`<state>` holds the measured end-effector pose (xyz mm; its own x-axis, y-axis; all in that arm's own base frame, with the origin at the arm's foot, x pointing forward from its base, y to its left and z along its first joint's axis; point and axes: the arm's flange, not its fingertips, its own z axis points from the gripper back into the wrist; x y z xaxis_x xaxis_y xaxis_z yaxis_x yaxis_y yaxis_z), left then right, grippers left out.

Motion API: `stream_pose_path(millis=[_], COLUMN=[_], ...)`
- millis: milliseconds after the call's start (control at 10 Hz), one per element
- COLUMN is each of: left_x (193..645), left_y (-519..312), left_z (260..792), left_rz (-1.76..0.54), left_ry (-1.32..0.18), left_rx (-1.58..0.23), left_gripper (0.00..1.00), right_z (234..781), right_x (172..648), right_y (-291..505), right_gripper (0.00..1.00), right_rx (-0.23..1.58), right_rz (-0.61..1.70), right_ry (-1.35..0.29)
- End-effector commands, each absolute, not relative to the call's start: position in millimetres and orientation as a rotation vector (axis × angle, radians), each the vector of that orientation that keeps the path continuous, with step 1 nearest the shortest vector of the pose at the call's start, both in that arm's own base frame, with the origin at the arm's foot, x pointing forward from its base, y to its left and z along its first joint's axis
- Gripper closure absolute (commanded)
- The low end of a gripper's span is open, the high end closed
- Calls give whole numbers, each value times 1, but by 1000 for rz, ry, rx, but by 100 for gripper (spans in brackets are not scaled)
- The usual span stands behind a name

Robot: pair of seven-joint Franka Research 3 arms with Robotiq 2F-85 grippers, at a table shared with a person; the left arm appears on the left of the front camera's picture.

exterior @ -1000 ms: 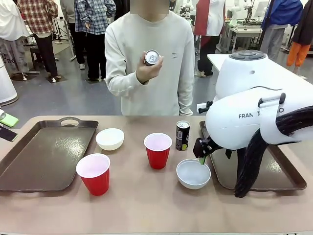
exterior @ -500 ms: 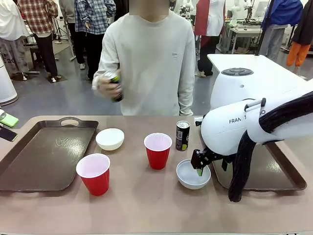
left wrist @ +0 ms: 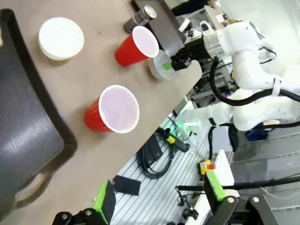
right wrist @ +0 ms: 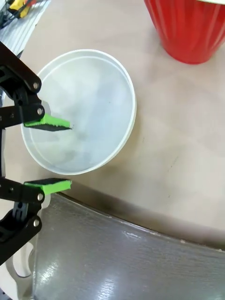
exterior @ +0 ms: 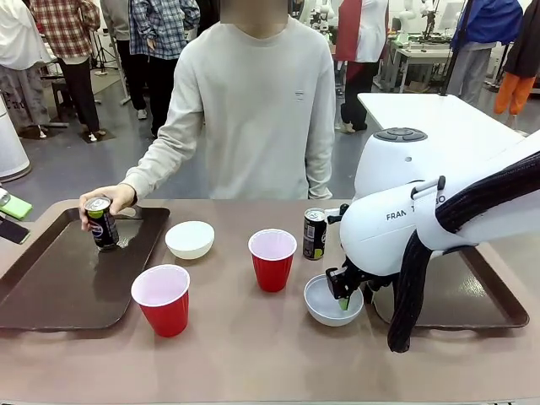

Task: Prepare tableware on both trays.
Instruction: Pick up a Picnic Bowl from the table and place it on a Handle tray.

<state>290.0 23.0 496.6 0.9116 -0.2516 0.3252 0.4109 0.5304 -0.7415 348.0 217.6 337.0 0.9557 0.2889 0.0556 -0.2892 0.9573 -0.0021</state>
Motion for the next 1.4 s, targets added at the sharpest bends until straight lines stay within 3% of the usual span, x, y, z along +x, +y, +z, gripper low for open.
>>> stream_pose_path(millis=[0,400,1300], left_x=[290,290,290], left_y=[23,23,23], left_z=[496,496,496], left_rz=[-398,-398,-398], left_ry=[-186,-186,-186], left_rx=[-931,-931,-931], left_gripper=[0,0,0], right_z=[329,329,373], right_x=[333,336,340], right_y=[205,200,181], right_gripper=[61,97,100], right_rx=[38,40,9], right_rz=[303,297,229], right_ry=[-61,-40,-5])
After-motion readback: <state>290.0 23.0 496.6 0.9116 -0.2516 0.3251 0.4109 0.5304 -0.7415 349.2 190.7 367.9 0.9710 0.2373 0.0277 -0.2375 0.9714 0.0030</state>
